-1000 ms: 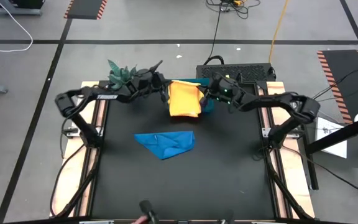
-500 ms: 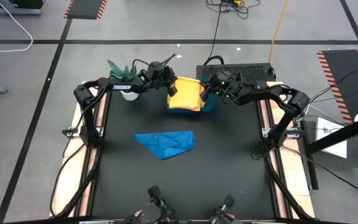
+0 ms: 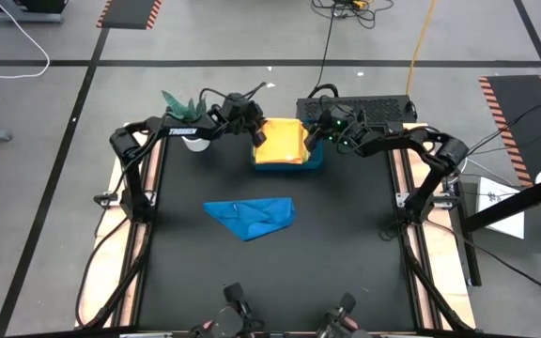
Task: Fold microfiber towels
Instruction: Put the folded orange microfiber cloth into the blue bin, then fold the blue microfiber cloth
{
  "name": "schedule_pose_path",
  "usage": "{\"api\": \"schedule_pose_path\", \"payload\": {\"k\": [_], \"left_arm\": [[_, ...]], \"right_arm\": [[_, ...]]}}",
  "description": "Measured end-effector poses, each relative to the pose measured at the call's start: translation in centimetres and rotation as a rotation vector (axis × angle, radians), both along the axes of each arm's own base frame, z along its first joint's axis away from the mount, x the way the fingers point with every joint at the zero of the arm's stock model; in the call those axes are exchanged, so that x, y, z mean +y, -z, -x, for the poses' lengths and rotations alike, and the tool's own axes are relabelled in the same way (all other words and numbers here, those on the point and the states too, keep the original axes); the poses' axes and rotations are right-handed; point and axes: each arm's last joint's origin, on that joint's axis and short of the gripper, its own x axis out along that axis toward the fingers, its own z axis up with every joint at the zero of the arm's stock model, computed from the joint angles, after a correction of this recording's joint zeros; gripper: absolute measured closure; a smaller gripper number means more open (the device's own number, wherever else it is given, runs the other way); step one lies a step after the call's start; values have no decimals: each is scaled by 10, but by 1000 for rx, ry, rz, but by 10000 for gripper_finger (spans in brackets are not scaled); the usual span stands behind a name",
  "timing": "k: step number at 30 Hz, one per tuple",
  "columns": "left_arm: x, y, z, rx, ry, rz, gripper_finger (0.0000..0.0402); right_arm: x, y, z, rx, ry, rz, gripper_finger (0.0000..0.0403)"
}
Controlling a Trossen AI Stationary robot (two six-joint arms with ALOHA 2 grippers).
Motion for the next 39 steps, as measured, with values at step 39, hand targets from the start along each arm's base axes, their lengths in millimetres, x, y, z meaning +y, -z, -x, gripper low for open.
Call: {"api": "schedule_pose_path", "payload": {"k": [39], "left_arm": [[-300,-32,63,-506,411,67,307]], "right_arm": [[274,-34,15,-448,-621,83,232]]}}
